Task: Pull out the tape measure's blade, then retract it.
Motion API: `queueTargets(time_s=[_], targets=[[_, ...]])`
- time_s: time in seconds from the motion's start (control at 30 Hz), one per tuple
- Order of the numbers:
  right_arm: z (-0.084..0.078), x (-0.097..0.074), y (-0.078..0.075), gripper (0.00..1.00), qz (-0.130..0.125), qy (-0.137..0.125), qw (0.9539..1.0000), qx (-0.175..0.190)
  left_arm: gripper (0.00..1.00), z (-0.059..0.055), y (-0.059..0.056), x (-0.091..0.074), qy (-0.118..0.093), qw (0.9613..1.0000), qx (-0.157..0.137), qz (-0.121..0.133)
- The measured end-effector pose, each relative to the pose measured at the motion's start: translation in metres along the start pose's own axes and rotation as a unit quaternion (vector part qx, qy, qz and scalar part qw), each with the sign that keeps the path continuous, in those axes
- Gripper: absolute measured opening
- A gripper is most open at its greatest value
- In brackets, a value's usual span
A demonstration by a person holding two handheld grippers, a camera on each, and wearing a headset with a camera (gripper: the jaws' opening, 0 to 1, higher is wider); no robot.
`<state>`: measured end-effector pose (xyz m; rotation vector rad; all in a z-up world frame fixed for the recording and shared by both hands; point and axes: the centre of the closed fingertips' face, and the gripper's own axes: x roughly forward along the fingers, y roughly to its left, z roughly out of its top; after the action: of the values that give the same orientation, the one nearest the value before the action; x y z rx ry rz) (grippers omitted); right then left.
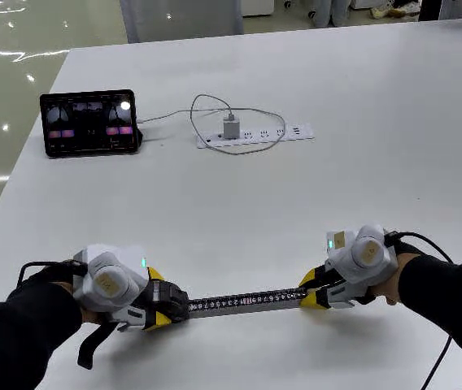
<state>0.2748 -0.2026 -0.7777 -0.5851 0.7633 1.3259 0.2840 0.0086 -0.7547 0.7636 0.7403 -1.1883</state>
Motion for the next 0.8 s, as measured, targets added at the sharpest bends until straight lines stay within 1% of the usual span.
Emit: queueTargets(time_s=[0.27,0.8], targets=[[-0.006,-0.005,-0.001,0.1,-0.002,0.003,1.0,-0.001,0.34,0.0,0.0,0.0,0.001,1.0,0.001,0.001],[-0.012,-0.012,-0.002,0.1,-0.004,0.003,1.0,0.003,0.34,0.0,-0.001,0.0,0.001,1.0,0.0,0.001]])
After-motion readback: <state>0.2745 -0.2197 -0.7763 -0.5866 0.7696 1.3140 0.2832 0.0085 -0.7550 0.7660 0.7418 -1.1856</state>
